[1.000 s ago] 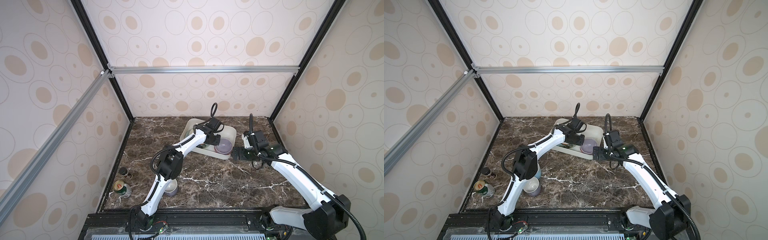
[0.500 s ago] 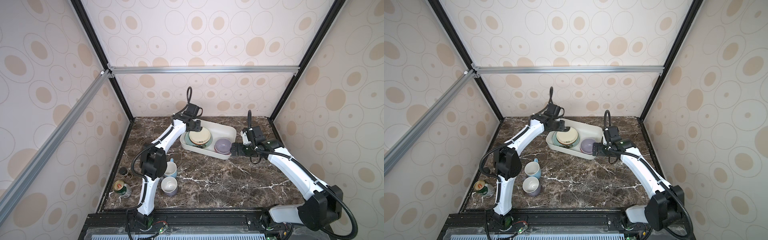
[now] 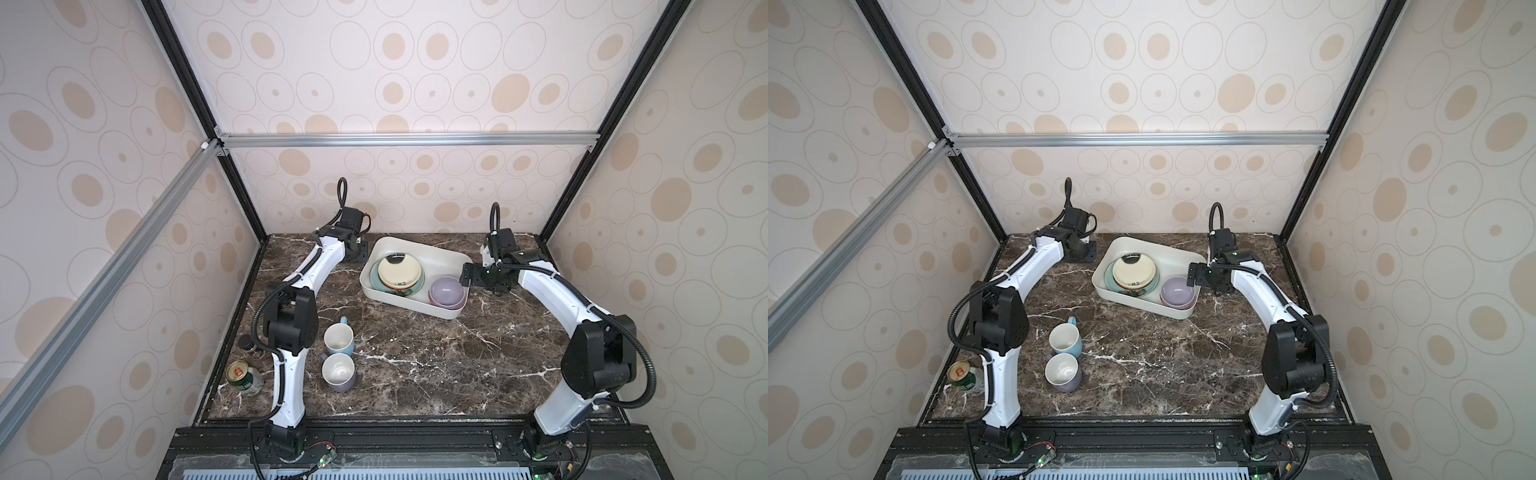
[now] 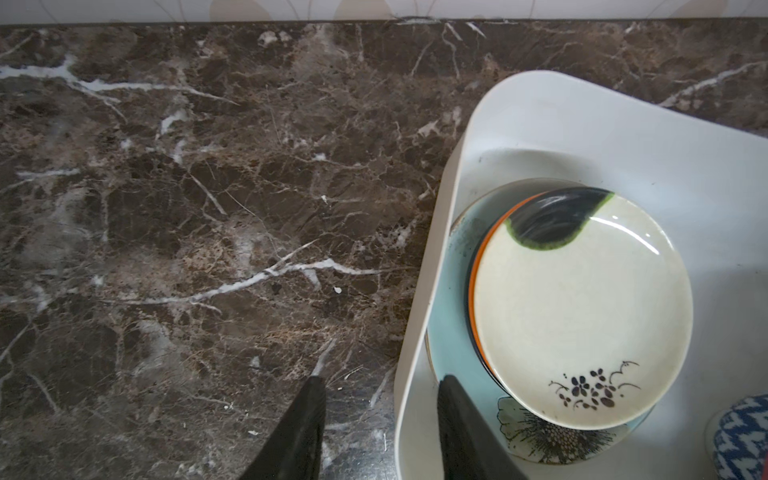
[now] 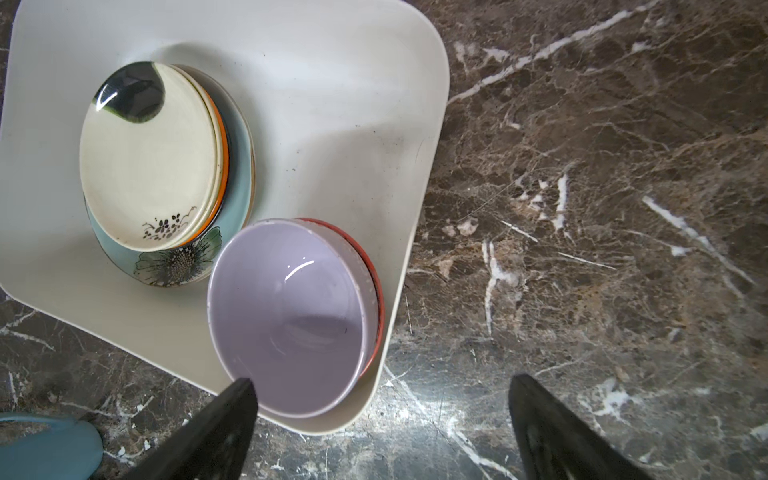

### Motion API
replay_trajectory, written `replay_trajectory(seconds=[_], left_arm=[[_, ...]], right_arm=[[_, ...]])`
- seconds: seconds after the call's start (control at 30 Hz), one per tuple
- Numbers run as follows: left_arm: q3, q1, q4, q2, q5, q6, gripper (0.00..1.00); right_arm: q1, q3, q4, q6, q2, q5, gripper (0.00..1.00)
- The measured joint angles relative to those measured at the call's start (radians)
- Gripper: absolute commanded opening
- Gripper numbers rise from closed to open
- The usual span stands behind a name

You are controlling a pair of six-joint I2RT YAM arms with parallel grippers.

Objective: Place the mixed dishes into the plastic bin
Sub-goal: 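Open the left gripper and withdraw it while the right gripper draws back, then move the left gripper down over the light blue mug beside the bin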

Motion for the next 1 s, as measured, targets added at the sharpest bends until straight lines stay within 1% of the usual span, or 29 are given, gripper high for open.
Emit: replay_trajectory(seconds=[0.2, 0.4, 0.5, 0.57, 0.67, 0.73, 0.9, 1.0], left_arm=[[-0.021, -0.003, 0.022, 0.020, 0.051, 0.003, 0.45], [-0.082, -0.004, 0.043, 0.047, 0.089, 0.003, 0.42], [-0.126, -0.005, 0.050, 0.046, 0.103, 0.000, 0.34], [-0.153, -0.009, 0.059, 0.046, 0.110, 0.001, 0.25], [-0.208, -0.018, 0.082, 0.037, 0.121, -0.002, 0.15], [-0.242, -0.024, 0.116, 0.018, 0.106, -0.007, 0.10], [-0.342, -0.031, 0.149, -0.053, 0.075, -0.017, 0.02], [-0.402, -0.040, 0.151, -0.095, 0.056, -0.018, 0.02]], right_arm=[[0.000, 0.027, -0.001, 0.000, 0.029, 0.000, 0.98], [0.000, 0.036, -0.003, -0.001, 0.031, -0.003, 0.98], [0.000, 0.036, -0.004, -0.001, 0.031, -0.003, 0.98], [0.000, 0.036, -0.003, -0.001, 0.031, -0.003, 0.98], [0.000, 0.036, -0.003, -0.001, 0.031, -0.003, 0.98], [0.000, 0.030, -0.002, 0.000, 0.026, -0.003, 0.98], [0.000, 0.012, -0.003, 0.000, -0.003, -0.003, 0.98], [0.000, -0.001, -0.003, 0.000, -0.032, -0.003, 0.98]])
